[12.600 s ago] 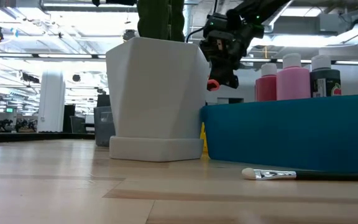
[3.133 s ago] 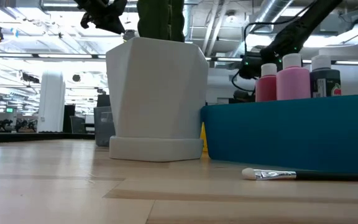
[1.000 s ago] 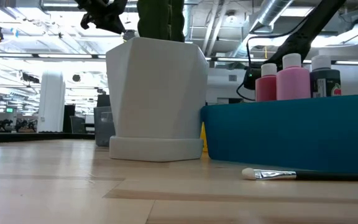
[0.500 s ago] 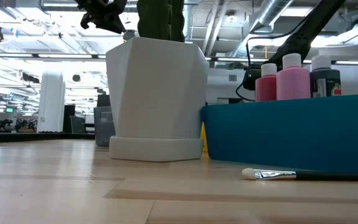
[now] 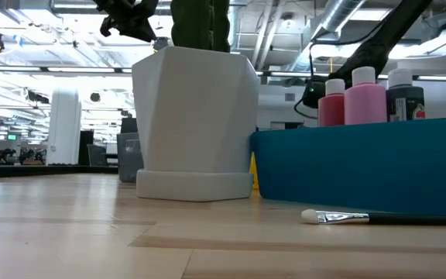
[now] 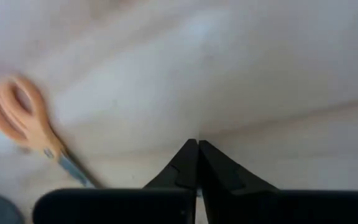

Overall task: Pick & Place Paint Supplies
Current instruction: Put the top makeup brush into the black bin

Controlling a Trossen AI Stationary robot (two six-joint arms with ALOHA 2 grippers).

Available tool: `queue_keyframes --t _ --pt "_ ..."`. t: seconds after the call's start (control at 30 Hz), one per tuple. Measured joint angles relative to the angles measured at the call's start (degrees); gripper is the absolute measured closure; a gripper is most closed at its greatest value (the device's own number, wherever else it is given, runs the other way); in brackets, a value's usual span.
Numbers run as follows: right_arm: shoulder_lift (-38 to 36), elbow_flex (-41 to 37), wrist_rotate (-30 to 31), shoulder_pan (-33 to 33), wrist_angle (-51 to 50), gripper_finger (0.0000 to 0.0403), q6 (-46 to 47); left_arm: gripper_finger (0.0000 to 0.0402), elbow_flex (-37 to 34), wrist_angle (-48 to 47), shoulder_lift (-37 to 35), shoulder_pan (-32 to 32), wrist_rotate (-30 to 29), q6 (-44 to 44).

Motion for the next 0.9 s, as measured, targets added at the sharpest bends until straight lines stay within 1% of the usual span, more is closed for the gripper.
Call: queue_keyframes --t 0.33,0.47,0.63,0.9 --pt "-8.22 0.07 4.73 -1.07 0.75 0.0402 -0.31 0.0325 0.0 -0.01 0.0 -0.02 0.17 -0.17" --pt "-12.13 0.09 7.27 -1.35 0.67 0.0402 -2.34 0.0325 0.0 -0.02 0.0 -0.02 0.38 -0.23" --pt "-17.13 0.11 11.24 -1.37 0.4 0.0402 -5.28 0.0325 0.0 -0.03 0.0 -0.04 3.46 -0.64" --pt "-23.73 0.13 13.74 -1.37 0.8 0.0403 -9.52 0.0325 0.0 -0.06 -0.32 -3.34 4.28 -2.11"
